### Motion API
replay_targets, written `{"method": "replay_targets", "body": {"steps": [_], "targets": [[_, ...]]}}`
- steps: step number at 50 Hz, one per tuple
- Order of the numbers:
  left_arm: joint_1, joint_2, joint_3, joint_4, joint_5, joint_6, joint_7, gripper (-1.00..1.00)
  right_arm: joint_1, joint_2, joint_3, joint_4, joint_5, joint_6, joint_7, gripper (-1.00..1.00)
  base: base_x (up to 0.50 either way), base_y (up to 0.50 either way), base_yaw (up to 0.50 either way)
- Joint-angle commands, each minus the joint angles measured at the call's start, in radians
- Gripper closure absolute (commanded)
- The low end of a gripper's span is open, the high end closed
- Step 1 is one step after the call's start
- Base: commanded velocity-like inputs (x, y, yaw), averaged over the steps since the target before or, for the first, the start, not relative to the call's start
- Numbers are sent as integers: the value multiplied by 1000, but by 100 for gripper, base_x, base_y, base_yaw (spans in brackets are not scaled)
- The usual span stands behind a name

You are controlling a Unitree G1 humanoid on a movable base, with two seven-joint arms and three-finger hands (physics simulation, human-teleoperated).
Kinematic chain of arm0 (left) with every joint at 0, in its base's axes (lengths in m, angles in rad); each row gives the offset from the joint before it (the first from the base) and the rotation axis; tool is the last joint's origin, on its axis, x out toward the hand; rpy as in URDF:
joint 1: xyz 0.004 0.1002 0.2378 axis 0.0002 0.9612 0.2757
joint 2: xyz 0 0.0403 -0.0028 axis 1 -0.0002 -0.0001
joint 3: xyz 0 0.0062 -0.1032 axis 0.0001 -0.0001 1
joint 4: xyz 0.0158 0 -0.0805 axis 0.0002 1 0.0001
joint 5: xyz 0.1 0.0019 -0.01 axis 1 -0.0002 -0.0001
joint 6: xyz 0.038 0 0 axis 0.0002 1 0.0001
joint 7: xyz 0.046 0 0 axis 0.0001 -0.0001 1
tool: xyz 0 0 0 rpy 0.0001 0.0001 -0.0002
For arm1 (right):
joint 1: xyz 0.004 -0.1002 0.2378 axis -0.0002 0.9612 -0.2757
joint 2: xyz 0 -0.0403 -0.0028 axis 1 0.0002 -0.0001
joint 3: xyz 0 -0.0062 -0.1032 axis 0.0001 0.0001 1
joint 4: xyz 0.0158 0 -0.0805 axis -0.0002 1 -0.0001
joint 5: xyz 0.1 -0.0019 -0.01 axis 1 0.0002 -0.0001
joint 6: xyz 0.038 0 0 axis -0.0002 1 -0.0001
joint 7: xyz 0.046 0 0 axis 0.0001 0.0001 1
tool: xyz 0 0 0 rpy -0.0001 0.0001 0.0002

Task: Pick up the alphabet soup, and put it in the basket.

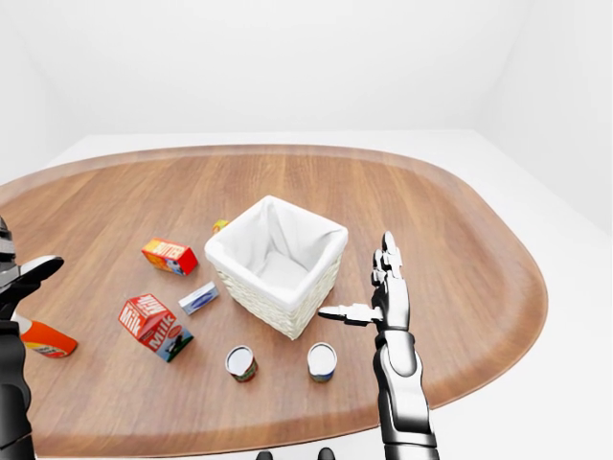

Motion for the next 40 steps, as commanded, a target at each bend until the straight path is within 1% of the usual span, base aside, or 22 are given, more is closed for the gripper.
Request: {"method": "replay_targets", "body": {"steps": [1,5,8,9,11,18,22,24,26,28,30,31,32,40], "targets": [[8,-2,12,-30,-6,0,12,-100,1,0,-1,-9,5,9,-3,-100,17,-2,0],[11,0,22,-45,-4,0,24,-100,-1,1,1,-6,5,8,-2,-100,17,-2,0],[8,11,38,-50,-16,0,30,-100,-5,0,-1,3,7,4,-2,-100,17,-2,0],[6,16,44,-53,-21,0,33,-100,0,1,3,-13,3,14,-6,-100,16,-2,0],[-2,28,53,-33,-26,0,29,-100,0,2,4,-8,5,5,-3,-100,14,0,0],[-11,52,69,-1,-44,0,28,-100,3,3,6,-16,-5,17,-13,-100,4,0,0],[-16,59,67,24,-41,0,21,-100,-2,3,3,-7,-2,19,-17,-100,0,0,0],[-12,63,72,22,-46,0,24,-100,-6,3,1,-5,-5,35,-28,-100,0,0,0],[-12,66,74,28,-49,0,23,-100,-9,1,1,-3,-9,37,-34,-100,0,0,0],[-11,74,84,27,-54,0,24,-100,-10,2,-1,-5,-16,49,-48,-100,0,0,0],[-5,80,94,-9,-62,0,36,-100,-15,-1,-3,6,-14,39,-44,-100,0,0,0],[-5,84,99,-24,-64,0,42,-100,-18,-1,-4,7,-18,50,-52,-100,0,0,0],[-4,88,111,-43,-78,0,52,-100,-26,-3,-4,29,-10,41,-41,-100,0,0,0],[-5,86,113,-44,-76,0,51,-100,-27,-4,-4,31,-9,40,-41,-100,0,0,0]]}}
